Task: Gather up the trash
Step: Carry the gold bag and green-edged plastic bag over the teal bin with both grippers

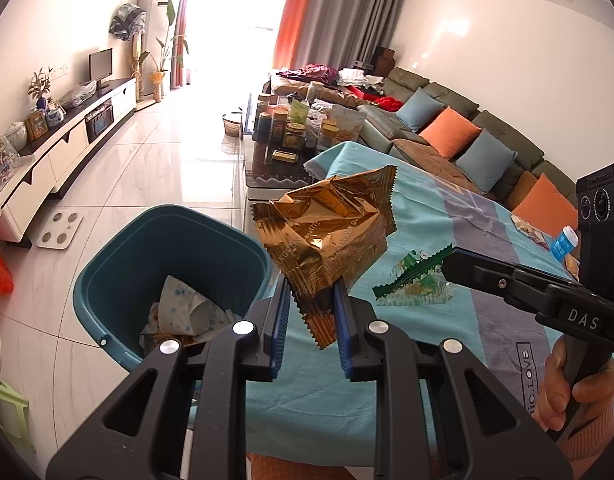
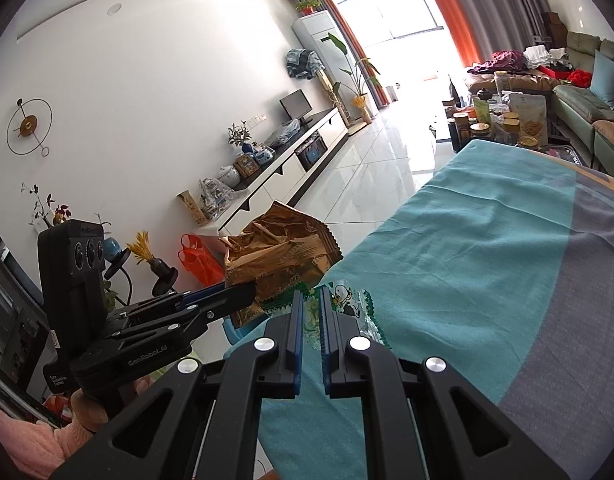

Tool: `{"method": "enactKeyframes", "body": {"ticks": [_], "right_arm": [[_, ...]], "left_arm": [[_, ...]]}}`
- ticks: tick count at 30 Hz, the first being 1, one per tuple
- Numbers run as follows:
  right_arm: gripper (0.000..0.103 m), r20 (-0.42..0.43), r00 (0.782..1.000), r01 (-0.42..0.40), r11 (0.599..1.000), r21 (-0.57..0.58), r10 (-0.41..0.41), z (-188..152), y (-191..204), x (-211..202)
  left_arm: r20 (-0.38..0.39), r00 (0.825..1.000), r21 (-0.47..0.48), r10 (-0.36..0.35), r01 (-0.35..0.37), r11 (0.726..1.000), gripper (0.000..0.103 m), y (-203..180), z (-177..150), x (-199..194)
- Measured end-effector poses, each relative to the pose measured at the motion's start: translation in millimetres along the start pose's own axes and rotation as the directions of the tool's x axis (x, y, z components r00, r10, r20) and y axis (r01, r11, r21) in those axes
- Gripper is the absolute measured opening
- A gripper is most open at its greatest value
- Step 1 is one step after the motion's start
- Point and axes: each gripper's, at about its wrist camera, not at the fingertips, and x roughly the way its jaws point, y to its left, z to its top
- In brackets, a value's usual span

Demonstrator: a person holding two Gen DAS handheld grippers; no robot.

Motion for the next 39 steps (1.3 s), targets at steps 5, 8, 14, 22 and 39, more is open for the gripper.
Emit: {"method": "enactKeyframes", "body": {"ticks": [5,8,14,22,39], "right_arm": [[0.006,-0.01,1.0,-0.01,1.0,-0.015,0.01,3.7,7.6,9.5],[0.006,-0.017,1.0,-0.016,1.0,-0.026,0.016,5.4,12.8,14.5],[0.006,-0.04,0.999,-0.033,0.998,-0.045,0.031,10.5,21.0,28.8],[0.006,-0.067,0.997,-0.052,0.996,-0.071,0.047,15.4,32.7,45.3],[0.006,-0.12,0.991,-0.076,0.991,-0.107,0.063,22.5,51.9,79.0]], "left_arm": [[0.002,1.0,-0.019,0.014,-0.014,1.0,0.021,9.3,0.9,-0.2],[0.005,1.0,-0.031,0.023,-0.023,0.999,0.021,15.3,0.8,-0.8],[0.009,0.999,-0.064,0.05,-0.05,0.997,0.022,33.7,2.2,-0.5],[0.014,0.996,-0.1,0.086,-0.084,0.991,0.022,53.0,3.2,-0.6],[-0.001,0.991,-0.155,0.135,-0.134,0.979,0.022,83.6,3.2,4.6]]}}
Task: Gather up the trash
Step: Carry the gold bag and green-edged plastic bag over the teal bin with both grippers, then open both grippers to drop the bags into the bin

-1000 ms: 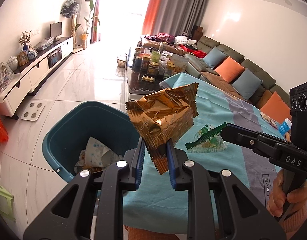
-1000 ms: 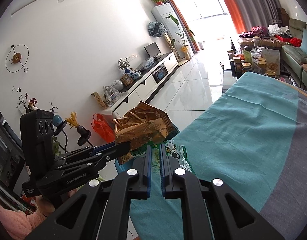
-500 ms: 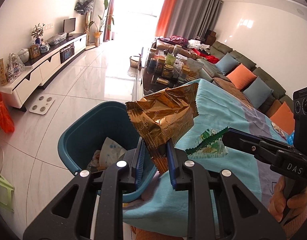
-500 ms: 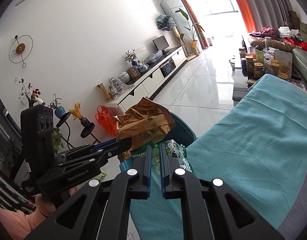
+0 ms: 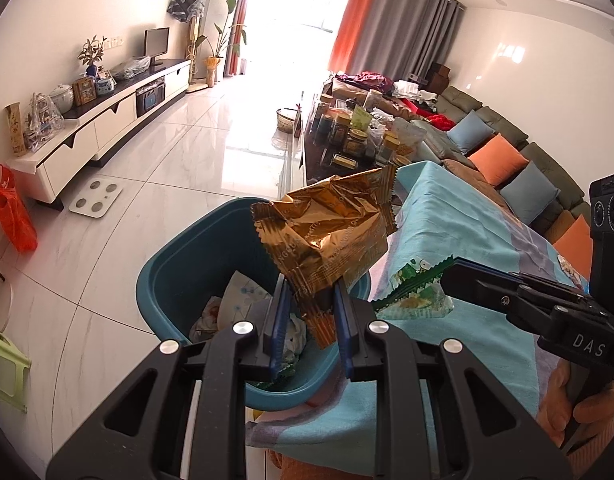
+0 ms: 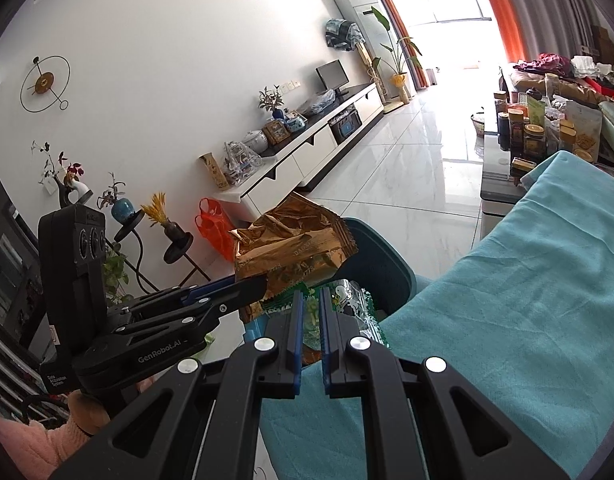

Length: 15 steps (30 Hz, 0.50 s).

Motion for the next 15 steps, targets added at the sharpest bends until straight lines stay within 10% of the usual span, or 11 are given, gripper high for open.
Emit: {"method": "enactKeyframes", "body": {"ticks": [15], "right_arm": [[0.006,-0.042,0.999,0.003,0.999,-0.033,-0.004,4.2,10.9,20.3]], "left_arm": [[-0.015,0.999,-0.039,0.032,-0.033,0.999,0.022,10.2,-3.5,11.2]]}}
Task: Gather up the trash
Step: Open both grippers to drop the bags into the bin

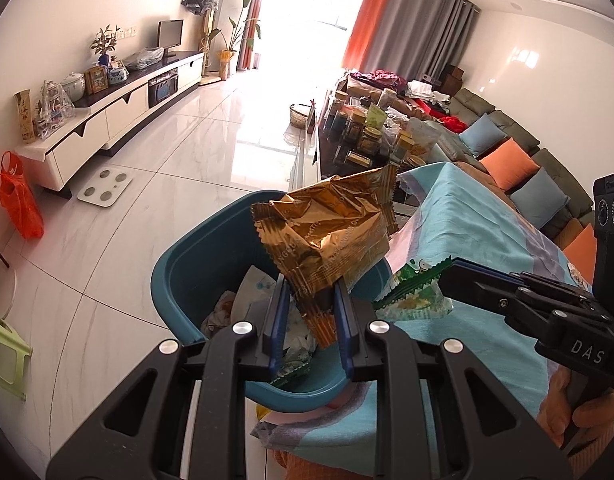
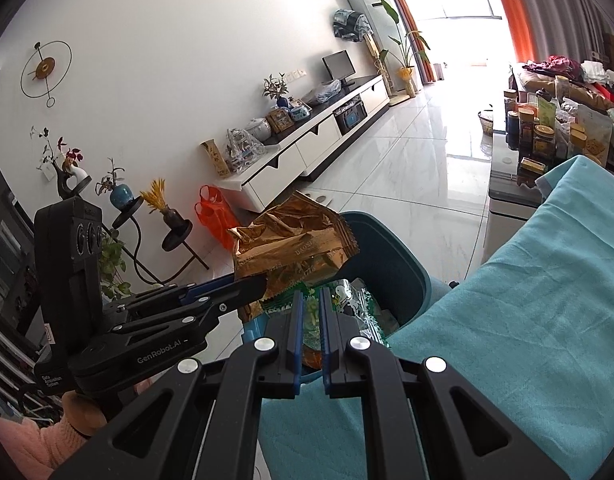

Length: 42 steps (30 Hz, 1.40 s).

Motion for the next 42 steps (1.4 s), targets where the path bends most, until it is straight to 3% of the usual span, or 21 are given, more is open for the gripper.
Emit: {"method": "enactKeyframes", "body": {"ticks": [42], "right_arm": [[0.007,-0.131,0.99,0.046,0.998,-0.035,-0.051,6.7,8.5,52.8]], "left_arm": [[-0.096,0.994,-0.069,0.052,-0.059,0.996,0.024,21.0,-16.2,50.3]]}}
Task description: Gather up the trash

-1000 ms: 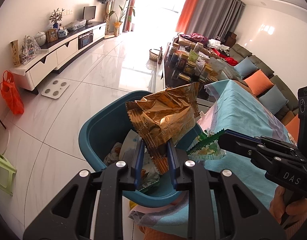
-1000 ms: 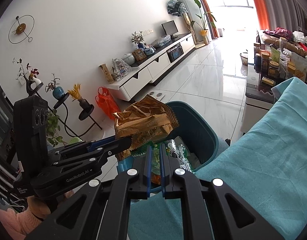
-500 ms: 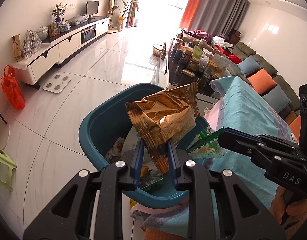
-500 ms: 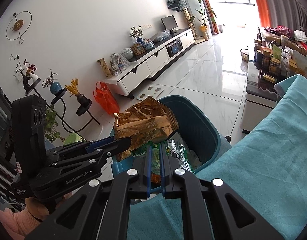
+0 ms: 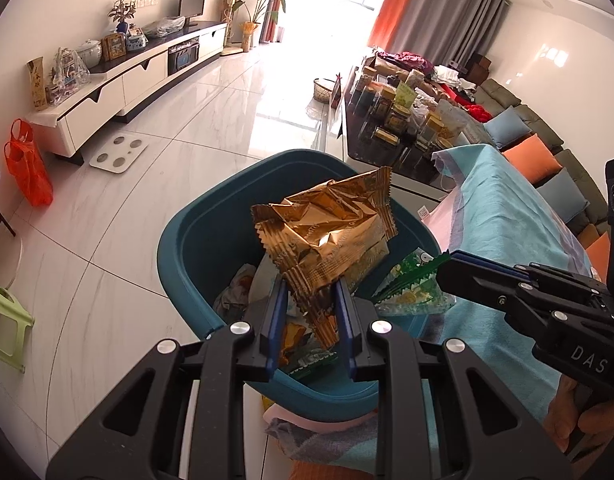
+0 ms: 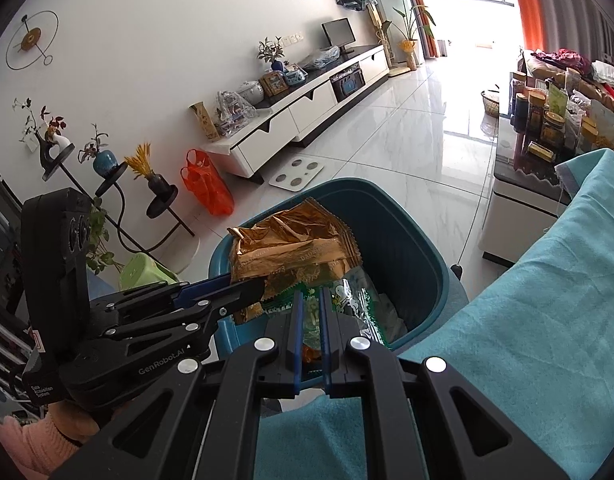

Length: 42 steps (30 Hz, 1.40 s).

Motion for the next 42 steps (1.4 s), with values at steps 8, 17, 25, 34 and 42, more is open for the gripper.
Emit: {"method": "enactKeyframes", "body": {"ticks": [8,17,25,34,42], "right_arm": [[0.009,-0.046,0.999,0.014,1.0,0.02,-0.013,2.8,-1.7,10.8],[0.023,-0.045,0.999,0.02,0.999,0.038,-0.018,2.2,-3.7,11.3],[0.052,0.05,0.998,0.045,0.998,0.05,-0.047,-11.9,-10.6,-22.3],[0.087,0.261,0.94,0.212,0.976,0.054,-0.219,-51.2,-19.3,-110.2],[0.096,0.408,0.781,0.439,0.88,0.18,-0.473,-108.5,-29.9,-176.3]], "left_arm": [[-0.022,1.0,-0.004,0.009,-0.009,1.0,0.024,-0.1,0.0,11.3],[-0.048,0.999,-0.009,0.015,-0.015,1.0,0.046,2.1,-0.8,22.4],[0.059,0.998,0.033,0.031,-0.033,0.999,0.073,-5.5,-6.7,-3.2],[0.286,0.955,0.153,-0.074,0.03,0.988,0.098,-52.2,-22.6,-70.2],[0.359,0.917,0.265,-0.172,0.077,0.961,0.098,-121.4,-41.9,-98.6]]}}
